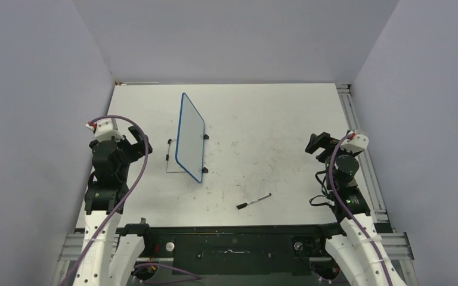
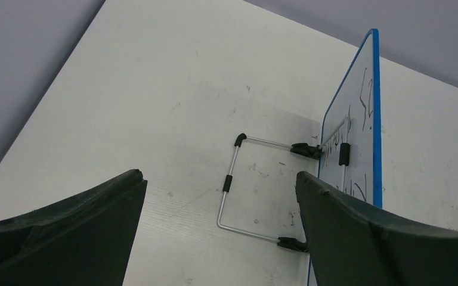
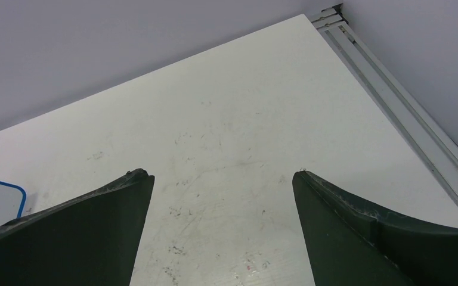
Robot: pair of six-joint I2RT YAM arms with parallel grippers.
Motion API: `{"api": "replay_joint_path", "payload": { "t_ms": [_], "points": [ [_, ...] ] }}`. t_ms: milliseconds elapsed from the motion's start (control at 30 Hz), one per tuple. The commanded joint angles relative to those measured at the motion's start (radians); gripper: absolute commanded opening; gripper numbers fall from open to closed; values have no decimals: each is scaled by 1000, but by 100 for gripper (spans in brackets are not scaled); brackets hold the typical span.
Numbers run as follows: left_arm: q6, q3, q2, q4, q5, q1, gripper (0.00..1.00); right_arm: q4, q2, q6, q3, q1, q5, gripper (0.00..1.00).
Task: Write a sentence on the whiteboard
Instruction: Move the whiteboard to the center of the board.
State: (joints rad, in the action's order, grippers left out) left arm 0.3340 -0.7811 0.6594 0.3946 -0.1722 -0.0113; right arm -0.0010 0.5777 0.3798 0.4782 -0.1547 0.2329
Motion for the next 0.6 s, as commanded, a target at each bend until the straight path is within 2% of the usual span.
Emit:
{"api": "replay_joint_path", "payload": {
  "t_ms": [0,200,367,433,567],
  "points": [
    [19,-42,-4,-10,-4,6,96,69,29,-25,15,-2,-91,90],
    [20,-30,-17,-27,16,6,96,197,97,-66,-9,-7,-404,90],
    [27,-24,-15,-39,44,6,96,272,214,-92,-1,-47,-543,90],
    [22,-20,-15,-37,42,5,96,329,268,-115,-14,-98,-577,90],
    [-7,-14,-15,-20,40,5,96,361,406,-172,9,-263,-475,90]
  ]
}}
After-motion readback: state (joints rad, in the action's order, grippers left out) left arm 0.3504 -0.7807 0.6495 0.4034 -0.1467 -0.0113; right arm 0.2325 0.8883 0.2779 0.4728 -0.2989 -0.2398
